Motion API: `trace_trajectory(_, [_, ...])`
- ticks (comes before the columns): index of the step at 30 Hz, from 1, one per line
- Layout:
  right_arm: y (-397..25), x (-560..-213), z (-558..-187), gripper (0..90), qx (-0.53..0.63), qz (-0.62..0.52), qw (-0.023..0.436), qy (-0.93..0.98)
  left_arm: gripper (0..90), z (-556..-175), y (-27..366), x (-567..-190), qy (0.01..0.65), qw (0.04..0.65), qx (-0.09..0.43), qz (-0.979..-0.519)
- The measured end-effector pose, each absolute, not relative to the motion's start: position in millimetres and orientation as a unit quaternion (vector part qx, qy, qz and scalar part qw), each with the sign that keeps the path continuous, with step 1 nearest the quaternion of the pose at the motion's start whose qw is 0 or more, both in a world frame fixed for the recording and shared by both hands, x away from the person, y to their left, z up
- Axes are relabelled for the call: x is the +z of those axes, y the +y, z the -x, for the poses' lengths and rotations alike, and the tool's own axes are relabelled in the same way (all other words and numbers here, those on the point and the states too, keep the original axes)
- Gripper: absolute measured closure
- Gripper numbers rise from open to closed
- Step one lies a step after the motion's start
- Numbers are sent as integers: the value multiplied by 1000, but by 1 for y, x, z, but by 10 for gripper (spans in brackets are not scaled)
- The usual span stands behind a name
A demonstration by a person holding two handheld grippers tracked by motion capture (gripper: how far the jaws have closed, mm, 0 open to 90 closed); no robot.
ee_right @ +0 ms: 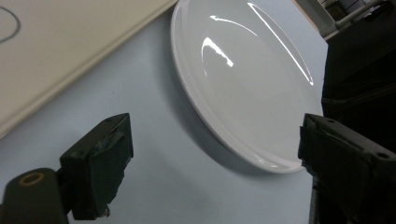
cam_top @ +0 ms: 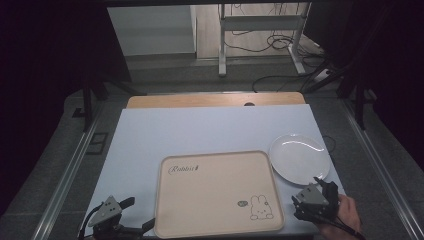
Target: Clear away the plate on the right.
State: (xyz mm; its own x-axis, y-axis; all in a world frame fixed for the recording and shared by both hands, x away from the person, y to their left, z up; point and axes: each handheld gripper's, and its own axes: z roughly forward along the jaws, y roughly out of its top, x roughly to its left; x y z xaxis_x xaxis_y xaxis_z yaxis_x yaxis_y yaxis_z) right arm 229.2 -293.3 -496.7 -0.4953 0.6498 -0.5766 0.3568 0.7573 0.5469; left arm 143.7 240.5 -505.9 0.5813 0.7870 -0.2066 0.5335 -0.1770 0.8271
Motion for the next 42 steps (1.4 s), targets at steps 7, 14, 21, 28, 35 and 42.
trace_trajectory(7, [-287,-502,-232,187,144,-269,431,849,0,-144,240,-506,437,469,135,-756])
trace_trajectory(14, [-281,-509,-236,261,92,-228,450,859,0,-143,240,-506,436,468,136,-757])
trace_trajectory(21, [-277,-513,-239,275,69,-204,463,860,0,-143,240,-506,435,468,136,-757])
trace_trajectory(28, [-273,-520,-242,359,40,-175,475,862,0,-143,240,-506,435,468,136,-757])
trace_trajectory(35, [-267,-528,-246,487,5,-152,482,863,0,-143,240,-506,434,468,136,-758])
trace_trajectory(42, [-262,-535,-251,613,-33,-117,491,863,0,-143,240,-506,433,468,136,-758])
